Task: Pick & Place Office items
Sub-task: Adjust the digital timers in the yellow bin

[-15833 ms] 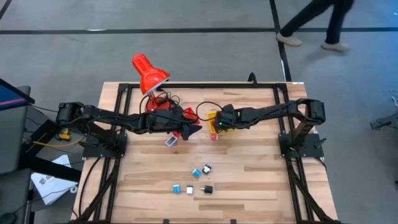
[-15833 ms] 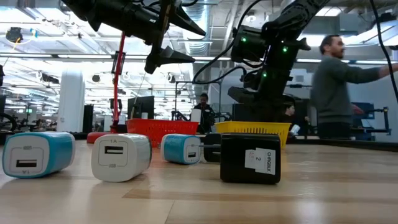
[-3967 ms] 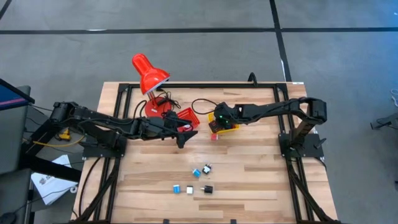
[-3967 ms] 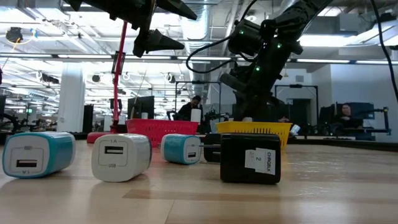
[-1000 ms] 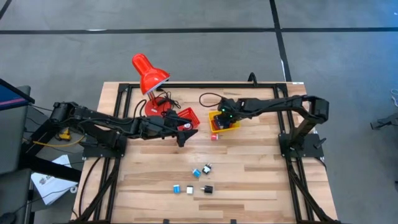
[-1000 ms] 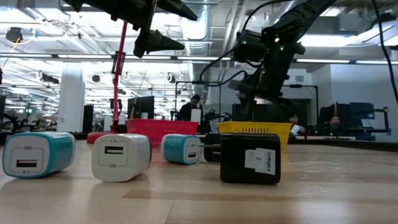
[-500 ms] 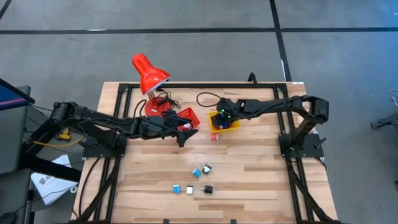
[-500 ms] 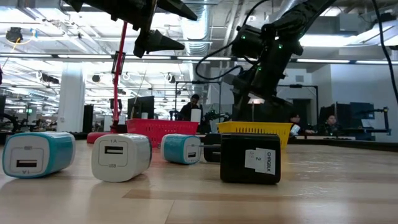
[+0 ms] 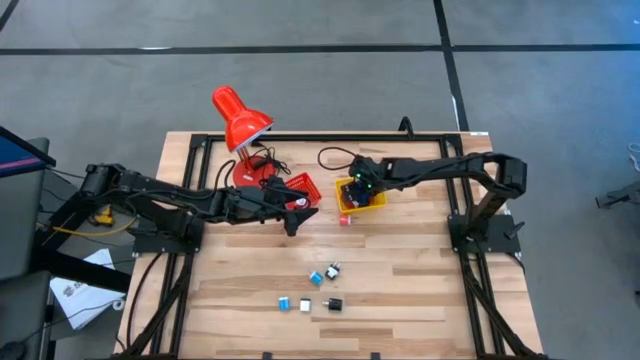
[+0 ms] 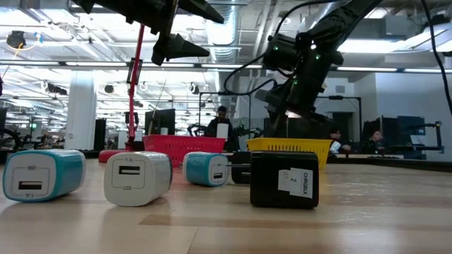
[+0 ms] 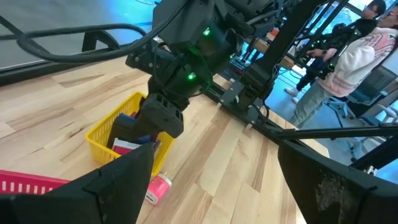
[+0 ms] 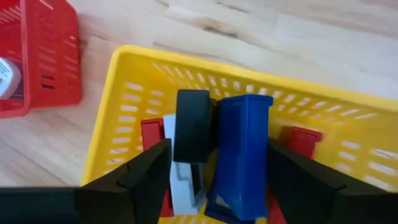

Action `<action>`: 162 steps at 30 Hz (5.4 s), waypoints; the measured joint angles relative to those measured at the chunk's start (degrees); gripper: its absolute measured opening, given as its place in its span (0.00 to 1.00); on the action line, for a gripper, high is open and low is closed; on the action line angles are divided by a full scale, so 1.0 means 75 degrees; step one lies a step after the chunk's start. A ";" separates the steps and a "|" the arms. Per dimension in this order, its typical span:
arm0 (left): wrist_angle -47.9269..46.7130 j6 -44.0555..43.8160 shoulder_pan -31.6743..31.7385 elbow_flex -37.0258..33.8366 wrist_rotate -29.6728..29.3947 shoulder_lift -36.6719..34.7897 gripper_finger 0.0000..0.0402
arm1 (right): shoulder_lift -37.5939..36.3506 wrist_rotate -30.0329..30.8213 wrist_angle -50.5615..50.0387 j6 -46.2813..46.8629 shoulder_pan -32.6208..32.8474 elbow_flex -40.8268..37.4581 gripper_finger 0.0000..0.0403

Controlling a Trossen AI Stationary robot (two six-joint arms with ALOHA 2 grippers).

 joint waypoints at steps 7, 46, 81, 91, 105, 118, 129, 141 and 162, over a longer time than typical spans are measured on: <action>-0.0003 0.0000 0.0000 0.0000 -0.0001 0.0000 0.85 | 0.0236 -0.0547 0.0230 -0.0104 0.0194 -0.0007 0.45; -0.0056 0.0206 0.0026 0.0000 -0.0003 0.0000 0.85 | -0.0962 0.1425 -0.1871 0.0027 0.0270 0.0000 0.14; -0.0055 0.0228 0.0055 0.0000 -0.0003 0.0000 0.85 | -0.0130 0.1029 -0.1360 -0.0824 0.0326 0.1124 0.53; -0.0053 0.0227 0.0055 0.0000 -0.0002 0.0000 0.85 | 0.0345 0.0928 -0.1041 -0.0381 0.0262 0.1131 0.51; -0.0058 0.0227 0.0055 0.0000 0.0000 0.0000 0.85 | 0.0920 0.1083 -0.0503 -0.0623 0.0327 0.1131 0.19; -0.0060 0.0227 0.0055 0.0000 -0.0003 0.0000 0.85 | 0.0361 0.1798 -0.0925 -0.0369 0.0831 0.1129 0.15; 0.0253 -0.0078 0.0297 0.0003 -0.0007 0.0000 0.85 | -0.1574 0.3201 -0.0534 -0.1647 0.1991 0.1128 0.15; 0.2223 0.0027 0.0297 0.0003 0.1310 0.0000 0.85 | -0.2574 0.3543 0.3317 -0.4277 0.3471 0.1128 0.14; 0.4868 0.1459 0.0306 0.0003 0.2017 -0.0003 0.69 | -0.2544 0.1185 0.5938 -0.4800 0.3502 0.1128 0.14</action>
